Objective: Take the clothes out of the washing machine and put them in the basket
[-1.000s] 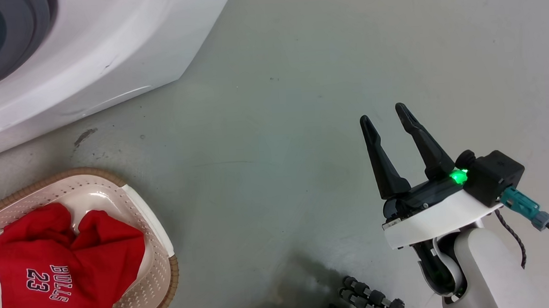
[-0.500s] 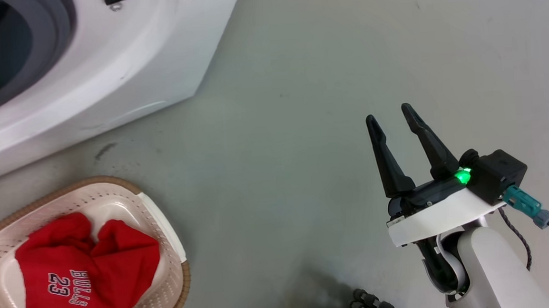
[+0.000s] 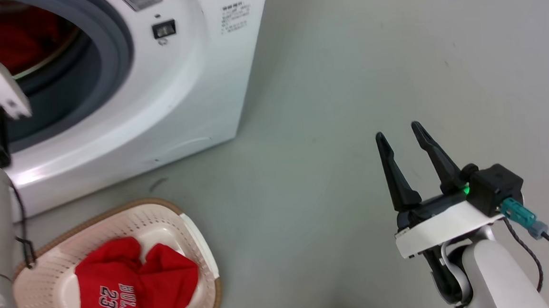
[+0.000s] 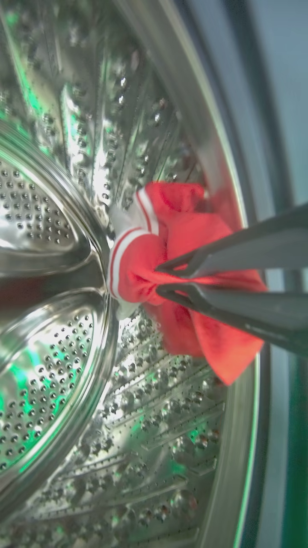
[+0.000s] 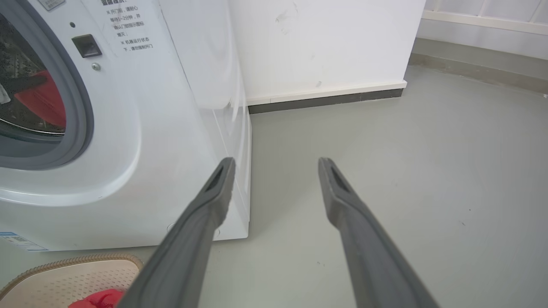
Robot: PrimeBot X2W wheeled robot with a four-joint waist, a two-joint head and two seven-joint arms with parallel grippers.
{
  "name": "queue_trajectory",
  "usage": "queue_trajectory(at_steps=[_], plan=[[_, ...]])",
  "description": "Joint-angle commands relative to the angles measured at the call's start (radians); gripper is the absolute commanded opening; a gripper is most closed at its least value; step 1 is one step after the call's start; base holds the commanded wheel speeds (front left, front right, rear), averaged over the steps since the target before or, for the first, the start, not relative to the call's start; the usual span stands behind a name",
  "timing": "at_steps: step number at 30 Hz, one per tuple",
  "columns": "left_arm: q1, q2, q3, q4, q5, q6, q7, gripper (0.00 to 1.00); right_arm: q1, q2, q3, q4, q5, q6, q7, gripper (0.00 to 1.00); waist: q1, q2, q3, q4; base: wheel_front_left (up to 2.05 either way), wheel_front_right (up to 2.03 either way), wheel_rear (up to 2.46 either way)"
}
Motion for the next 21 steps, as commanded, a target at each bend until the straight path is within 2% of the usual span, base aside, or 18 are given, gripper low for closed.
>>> queue_trajectory(at_steps=[1, 6, 12, 21], plan=[[0.025, -0.011, -0.006, 0.023, 0.001, -0.015, -0.039, 0.00, 0.018, -0.001, -0.008, 0.007, -0.014, -0.001, -0.002, 1.00, 0.0000, 0.0000, -0.057, 0.032, 0.00, 0.00, 0.00], [0.088, -0.077, -0.008, 0.082, -0.021, -0.024, -0.148, 0.00, 0.055, -0.001, -0.040, 0.020, -0.041, -0.001, -0.002, 1.00, 0.0000, 0.0000, -0.140, 0.073, 0.00, 0.00, 0.00], [0.176, -0.122, 0.007, 0.068, -0.043, -0.052, -0.184, 0.00, 0.103, -0.001, -0.075, 0.016, -0.072, -0.001, 0.010, 1.00, 0.0000, 0.0000, -0.238, 0.116, 0.00, 0.00, 0.00], [0.373, -0.175, 0.074, -0.211, -0.041, -0.079, -0.186, 0.00, 0.173, -0.001, -0.111, -0.027, -0.092, -0.001, 0.053, 1.00, 0.0000, 0.0000, -0.349, 0.173, 0.00, 0.00, 0.00]])
